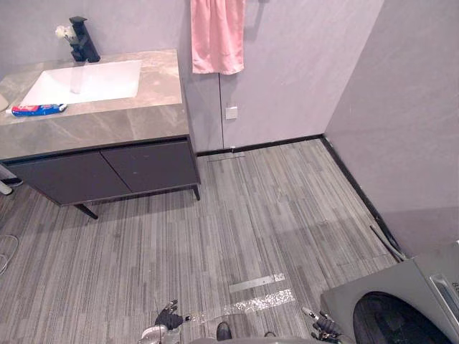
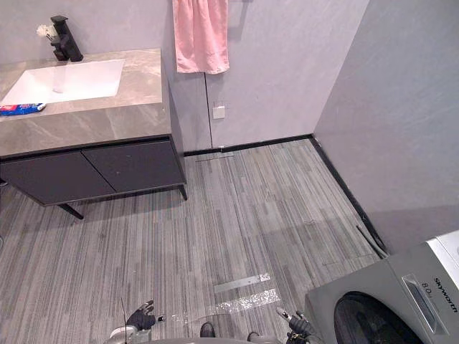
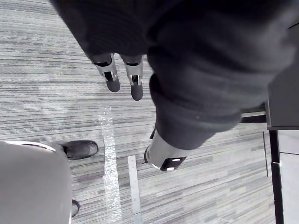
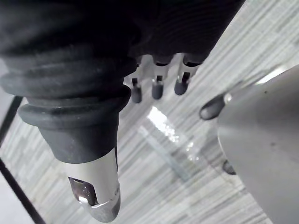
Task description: Organize washtable
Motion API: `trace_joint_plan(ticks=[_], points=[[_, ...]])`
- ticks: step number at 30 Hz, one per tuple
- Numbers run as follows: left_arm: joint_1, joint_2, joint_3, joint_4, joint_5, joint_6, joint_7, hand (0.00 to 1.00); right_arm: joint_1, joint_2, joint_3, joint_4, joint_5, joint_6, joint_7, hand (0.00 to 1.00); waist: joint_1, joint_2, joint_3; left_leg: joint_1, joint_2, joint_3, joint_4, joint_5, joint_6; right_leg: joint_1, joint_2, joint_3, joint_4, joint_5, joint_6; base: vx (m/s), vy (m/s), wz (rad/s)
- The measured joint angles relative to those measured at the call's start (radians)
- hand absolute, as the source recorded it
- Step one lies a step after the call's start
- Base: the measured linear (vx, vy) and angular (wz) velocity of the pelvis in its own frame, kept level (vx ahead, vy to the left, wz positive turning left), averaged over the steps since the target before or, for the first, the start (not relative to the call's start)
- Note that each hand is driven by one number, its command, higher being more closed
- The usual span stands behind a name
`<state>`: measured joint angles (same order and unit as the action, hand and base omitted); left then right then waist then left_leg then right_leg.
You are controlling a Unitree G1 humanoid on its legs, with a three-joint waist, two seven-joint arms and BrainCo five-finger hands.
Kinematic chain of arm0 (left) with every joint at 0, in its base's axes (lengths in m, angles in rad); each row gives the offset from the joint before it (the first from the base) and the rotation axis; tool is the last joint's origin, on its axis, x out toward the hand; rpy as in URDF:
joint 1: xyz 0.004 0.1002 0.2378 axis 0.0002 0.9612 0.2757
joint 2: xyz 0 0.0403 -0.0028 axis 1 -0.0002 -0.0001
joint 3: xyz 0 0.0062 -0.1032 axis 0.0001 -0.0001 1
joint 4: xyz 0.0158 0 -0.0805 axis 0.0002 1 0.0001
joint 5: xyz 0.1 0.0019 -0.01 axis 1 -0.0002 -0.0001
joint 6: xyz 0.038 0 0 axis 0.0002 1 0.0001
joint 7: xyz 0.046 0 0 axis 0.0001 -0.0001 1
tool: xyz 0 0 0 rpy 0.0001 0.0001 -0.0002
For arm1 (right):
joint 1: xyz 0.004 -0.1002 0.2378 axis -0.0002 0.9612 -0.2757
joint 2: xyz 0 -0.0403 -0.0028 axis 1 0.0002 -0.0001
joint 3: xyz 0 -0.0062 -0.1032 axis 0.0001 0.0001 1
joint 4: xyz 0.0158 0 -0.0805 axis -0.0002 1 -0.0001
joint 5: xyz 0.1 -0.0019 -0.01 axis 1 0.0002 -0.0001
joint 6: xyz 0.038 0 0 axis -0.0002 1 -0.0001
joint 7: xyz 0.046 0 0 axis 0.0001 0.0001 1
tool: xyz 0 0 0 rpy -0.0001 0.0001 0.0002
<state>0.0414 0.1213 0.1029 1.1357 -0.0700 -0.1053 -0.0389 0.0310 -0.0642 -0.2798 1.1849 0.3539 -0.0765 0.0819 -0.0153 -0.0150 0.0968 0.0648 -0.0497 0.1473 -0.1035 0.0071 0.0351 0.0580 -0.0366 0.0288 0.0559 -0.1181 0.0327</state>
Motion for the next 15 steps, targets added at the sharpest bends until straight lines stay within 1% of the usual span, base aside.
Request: trace_joint_plan(ticks=[2,6,10,15], points=[[0.006,-0.001,-0.013,0.0,-0.004,-0.001,0.0,0.0,0.0,0.009,-0.023,0.003,-0.002,0.0,0.0,0.0,0.0,-0.003,0.006,0.001,-0.003,-0.006,0.0,0.001,0.002,0.012,-0.003,-0.006,-0.013,0.003,0.001,0.02,-0.02,0.07],[0.006,-0.002,-0.013,0.0,-0.005,-0.003,0.0,0.0,-0.002,0.026,-0.027,0.008,-0.012,-0.001,0.001,0.0,0.001,-0.004,0.018,0.008,-0.006,-0.01,0.0,0.003,0.005,0.03,-0.003,-0.012,-0.023,0.005,0.002,0.05,-0.034,0.04],[0.006,-0.014,-0.012,0.003,-0.005,-0.016,0.0,0.0,-0.001,0.025,-0.038,0.011,-0.013,-0.001,0.002,0.0,0.0,0.001,0.021,0.01,-0.006,-0.013,0.0,0.003,0.005,0.037,-0.002,-0.029,-0.025,0.005,0.003,0.03,-0.049,0.07],[0.006,-0.032,0.004,0.003,-0.024,-0.019,0.002,0.0,-0.002,0.021,-0.047,0.016,-0.011,-0.001,0.002,0.0,-0.001,0.01,0.031,0.01,-0.003,-0.019,0.0,0.003,0.005,0.039,-0.003,-0.032,-0.025,0.004,0.003,-0.03,-0.033,0.03]])
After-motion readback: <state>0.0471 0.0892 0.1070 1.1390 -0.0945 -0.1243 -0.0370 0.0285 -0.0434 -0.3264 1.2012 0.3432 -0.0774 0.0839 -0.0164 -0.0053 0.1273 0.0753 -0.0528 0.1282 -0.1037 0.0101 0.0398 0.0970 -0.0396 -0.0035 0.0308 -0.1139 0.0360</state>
